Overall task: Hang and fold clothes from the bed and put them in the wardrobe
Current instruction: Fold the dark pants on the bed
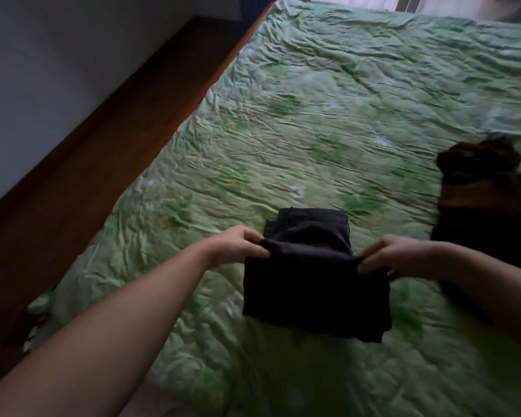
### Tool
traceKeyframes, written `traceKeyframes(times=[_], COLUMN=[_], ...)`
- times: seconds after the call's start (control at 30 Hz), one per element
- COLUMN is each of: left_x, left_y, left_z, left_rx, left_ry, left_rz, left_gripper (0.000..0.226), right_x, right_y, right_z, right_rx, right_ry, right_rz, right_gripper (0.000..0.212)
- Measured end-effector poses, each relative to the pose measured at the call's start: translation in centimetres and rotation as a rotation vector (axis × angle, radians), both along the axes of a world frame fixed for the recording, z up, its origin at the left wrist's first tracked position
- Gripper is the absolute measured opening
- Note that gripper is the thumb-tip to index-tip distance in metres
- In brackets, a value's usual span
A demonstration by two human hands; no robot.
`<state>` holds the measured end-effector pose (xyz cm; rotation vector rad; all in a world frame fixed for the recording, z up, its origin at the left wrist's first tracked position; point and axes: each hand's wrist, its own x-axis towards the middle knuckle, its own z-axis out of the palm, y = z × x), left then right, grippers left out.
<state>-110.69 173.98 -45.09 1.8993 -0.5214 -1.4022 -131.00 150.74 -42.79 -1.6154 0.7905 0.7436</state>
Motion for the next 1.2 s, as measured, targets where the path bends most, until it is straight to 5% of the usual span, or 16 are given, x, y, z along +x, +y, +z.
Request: traceKeyframes(times=[0.07, 0.13, 0.3, 0.4, 0.5, 0.63, 0.73, 0.83, 1.1, 1.2], left_x=[1.1, 1.9, 0.8, 0.9, 1.9, 2.3, 1.0, 0.9, 0.2, -0.3], left_y=[-2.2, -3.9, -4.3, -4.6, -5.8, -6.6, -6.2, -5.3, -2.5, -1.8], left_z=[-2.0, -4.9, -13.0, -14.7, -14.7, -16.4, -16.1, -16.2, -15.8, -15.5], left_rx=[-0.155, -0.169, 0.198, 0.154, -0.036, 0.165, 0.286, 0.389, 0.306, 0.371], left_ry=[0.042, 0.106, 0.116, 0.117, 0.156, -0.32, -0.382, -0.282, 0.469, 0.55], left_rz=[0.35, 0.602, 0.406, 0.439, 0.608, 0.425, 0.43, 0.41, 0.301, 0.275], left_gripper=[0.01, 0.028, 0.051, 0.021, 0.015, 0.028, 0.06, 0.07, 0.049, 0.046], right_x=[1.8, 3.0, 2.5, 2.9, 4.3, 5.9, 5.0, 3.4, 1.6, 0.8], right_y=[-2.2, -3.3, -0.9, -0.9, -2.1, -2.4, -1.4, -0.2, 0.5, 1.2], right_z=[-1.4, -3.8, -12.1, -14.2, -14.6, -15.8, -16.6, -16.6, -14.9, -14.6], right_rx=[-0.025, 0.044, -0.043, -0.091, -0.025, -0.392, -0.422, -0.245, 0.245, 0.216], right_ry=[-0.199, -0.282, -0.063, -0.091, -0.222, -0.189, -0.094, -0.059, 0.17, 0.199], right_rz=[-0.392, -0.691, -0.629, -0.671, -0.829, -0.659, -0.656, -0.598, -0.625, -0.591], right_gripper=[0.002, 0.012, 0.027, 0.021, 0.016, 0.023, 0.041, 0.037, 0.037, 0.037])
